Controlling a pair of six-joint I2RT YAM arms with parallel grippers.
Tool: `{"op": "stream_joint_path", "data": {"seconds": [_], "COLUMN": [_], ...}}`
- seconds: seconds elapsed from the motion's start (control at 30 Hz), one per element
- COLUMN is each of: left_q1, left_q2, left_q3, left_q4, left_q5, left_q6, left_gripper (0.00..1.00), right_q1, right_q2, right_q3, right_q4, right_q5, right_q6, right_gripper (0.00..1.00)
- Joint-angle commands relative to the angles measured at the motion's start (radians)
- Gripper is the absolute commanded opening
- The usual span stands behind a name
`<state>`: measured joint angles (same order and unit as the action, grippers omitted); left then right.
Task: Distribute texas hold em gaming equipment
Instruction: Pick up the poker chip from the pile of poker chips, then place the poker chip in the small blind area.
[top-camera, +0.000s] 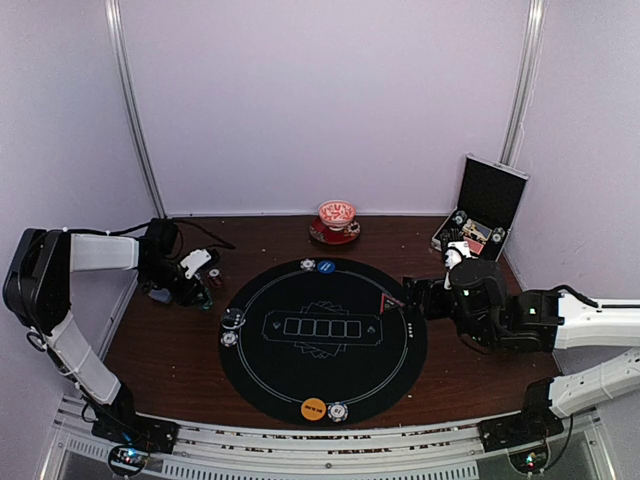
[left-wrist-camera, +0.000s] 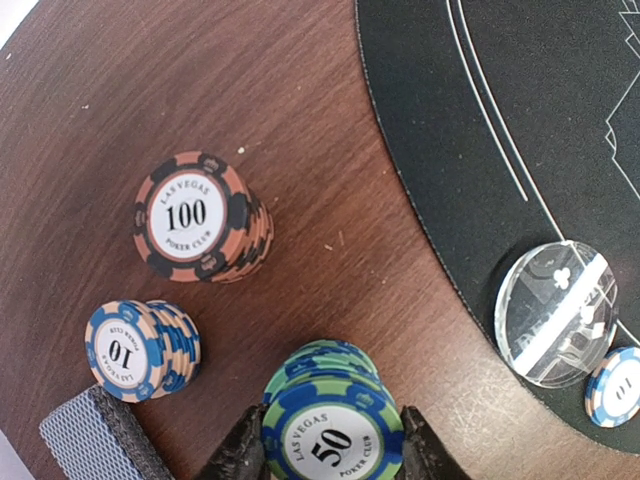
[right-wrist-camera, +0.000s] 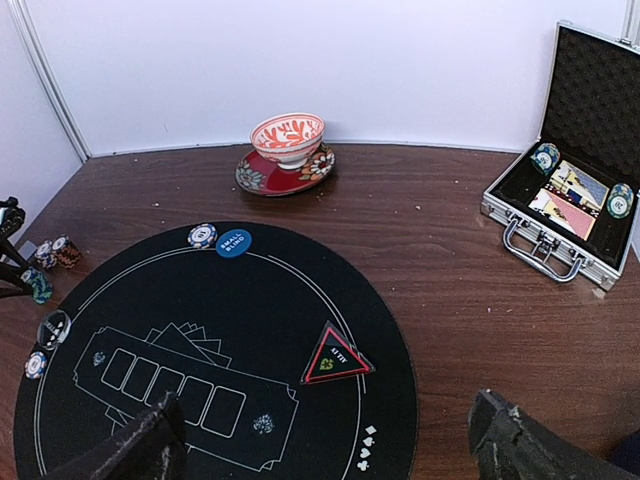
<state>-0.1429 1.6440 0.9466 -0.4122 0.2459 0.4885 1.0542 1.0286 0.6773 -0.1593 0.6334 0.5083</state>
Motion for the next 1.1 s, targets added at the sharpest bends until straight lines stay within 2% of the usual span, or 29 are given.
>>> {"op": "stream_joint_path", "data": {"seconds": [0.0,0.5,0.73,1.07], "left_q1": [0.008,0.008,-0.040,-0.247], "left_q2": [-0.031,-0.107,-0.060,0.193], "left_q3": [0.018,0.052,0.216,0.535], "left_q4": [0.028,-0.024,-0.112,-0.178], "left_q5": [-0.012,0.008,0.041,-0.029], "left_q6": [-0.009,-0.009,-0.019,-0.048], "left_gripper": [0.38,0.38,0.33,0.37], "right_q1": [0.004,0.004,0.003,0.001], "right_q2": [-0.005,-0.005,-0.007,0.012], "right_q3": [-0.017,-0.021,-0.033,-0.047], "right_q4": [0.012,0.015,0.029,0.052], "right_q5": [0.011,0.026,0.072,0.144], "right_q6": [-0.008,-0.009,-0.010,-0.028], "right_gripper": [1.00,1.00,1.00,1.00]}}
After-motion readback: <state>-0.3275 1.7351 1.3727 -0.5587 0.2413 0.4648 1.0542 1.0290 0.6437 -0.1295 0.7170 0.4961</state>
